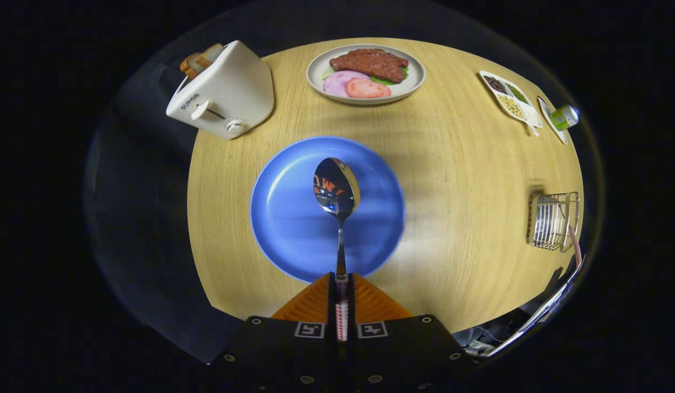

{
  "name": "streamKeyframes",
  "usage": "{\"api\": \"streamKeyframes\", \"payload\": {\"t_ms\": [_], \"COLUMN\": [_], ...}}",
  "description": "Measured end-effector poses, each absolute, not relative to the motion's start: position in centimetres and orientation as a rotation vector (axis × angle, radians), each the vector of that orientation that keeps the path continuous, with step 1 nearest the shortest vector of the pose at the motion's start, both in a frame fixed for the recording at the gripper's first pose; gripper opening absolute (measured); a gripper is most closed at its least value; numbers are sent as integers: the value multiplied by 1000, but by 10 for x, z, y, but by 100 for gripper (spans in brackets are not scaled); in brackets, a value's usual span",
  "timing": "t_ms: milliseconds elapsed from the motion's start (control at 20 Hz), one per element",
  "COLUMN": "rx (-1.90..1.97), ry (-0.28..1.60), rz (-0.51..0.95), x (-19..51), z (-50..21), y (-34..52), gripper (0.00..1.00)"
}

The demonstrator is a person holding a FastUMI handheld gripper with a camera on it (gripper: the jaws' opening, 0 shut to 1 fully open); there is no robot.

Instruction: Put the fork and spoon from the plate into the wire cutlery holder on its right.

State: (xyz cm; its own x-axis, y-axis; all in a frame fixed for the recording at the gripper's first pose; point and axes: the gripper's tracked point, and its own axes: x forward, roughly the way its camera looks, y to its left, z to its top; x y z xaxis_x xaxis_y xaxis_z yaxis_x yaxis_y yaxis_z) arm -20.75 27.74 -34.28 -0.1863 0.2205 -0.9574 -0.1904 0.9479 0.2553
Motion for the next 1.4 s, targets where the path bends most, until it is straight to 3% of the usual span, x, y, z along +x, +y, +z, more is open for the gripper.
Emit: {"api": "streamKeyframes", "payload": {"t_ms": [800, 1400], "rx": [-22, -108], "ry": [1683, 1888], "rz": [175, 298], "x": [-145, -176], "z": [-285, -311], "y": [-4, -26], "gripper": [7, 7]}}
